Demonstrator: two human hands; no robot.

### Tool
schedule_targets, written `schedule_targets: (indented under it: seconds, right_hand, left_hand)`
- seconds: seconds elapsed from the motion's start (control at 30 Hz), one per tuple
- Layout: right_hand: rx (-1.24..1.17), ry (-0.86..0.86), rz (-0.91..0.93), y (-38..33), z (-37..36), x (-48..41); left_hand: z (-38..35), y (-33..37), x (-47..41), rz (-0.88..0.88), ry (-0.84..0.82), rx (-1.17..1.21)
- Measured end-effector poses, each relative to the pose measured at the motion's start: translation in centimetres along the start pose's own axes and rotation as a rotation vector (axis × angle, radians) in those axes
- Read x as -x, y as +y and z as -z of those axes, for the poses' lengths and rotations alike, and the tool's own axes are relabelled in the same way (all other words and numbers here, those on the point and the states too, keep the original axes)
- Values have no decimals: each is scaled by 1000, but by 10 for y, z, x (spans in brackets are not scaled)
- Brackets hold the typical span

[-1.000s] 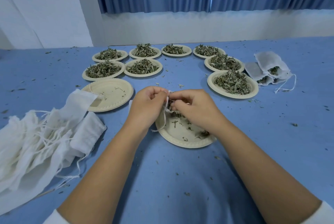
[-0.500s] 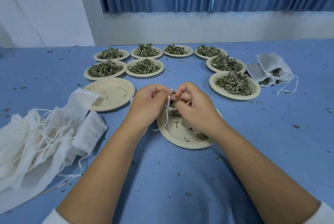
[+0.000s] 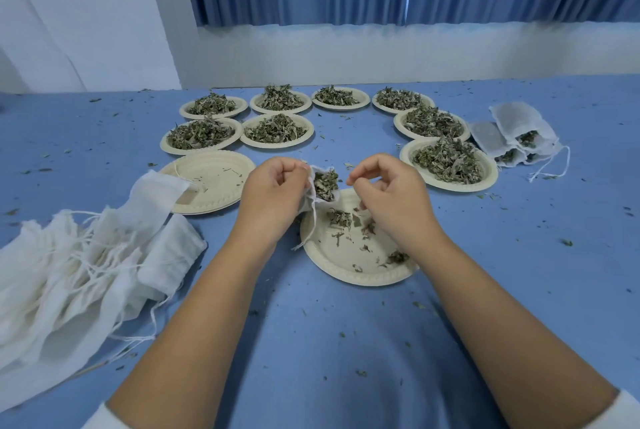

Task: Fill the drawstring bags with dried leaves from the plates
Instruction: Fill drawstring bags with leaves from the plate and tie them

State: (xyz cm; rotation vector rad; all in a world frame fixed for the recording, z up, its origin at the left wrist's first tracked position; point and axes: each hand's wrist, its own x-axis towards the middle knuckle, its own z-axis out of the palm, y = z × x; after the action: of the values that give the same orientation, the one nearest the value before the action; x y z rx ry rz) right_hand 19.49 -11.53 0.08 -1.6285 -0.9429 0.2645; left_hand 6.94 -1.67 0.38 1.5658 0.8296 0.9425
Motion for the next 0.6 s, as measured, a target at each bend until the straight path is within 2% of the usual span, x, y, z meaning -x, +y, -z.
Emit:
schedule_targets:
  seconds: [0.07,0.17,0.3,0.47,0.6]
  right_hand:
    - [-9,-56,-129,3,1,-2]
    - [-196,-162,-262,4,-2,-2]
    - [-244,-90,-151,3,-9,0]
    - [51,26,79,10,-15,2]
    - [203,18,243,10,-14,4]
  left_hand:
    - [0,0,0,-1,-5,15]
    - [0,1,0,2,-28,47]
    - [0,2,2,-10,-48,48]
    - [-2,-2,4,-111,-2,-72]
    - [-1,-4,3,-256,44,-271]
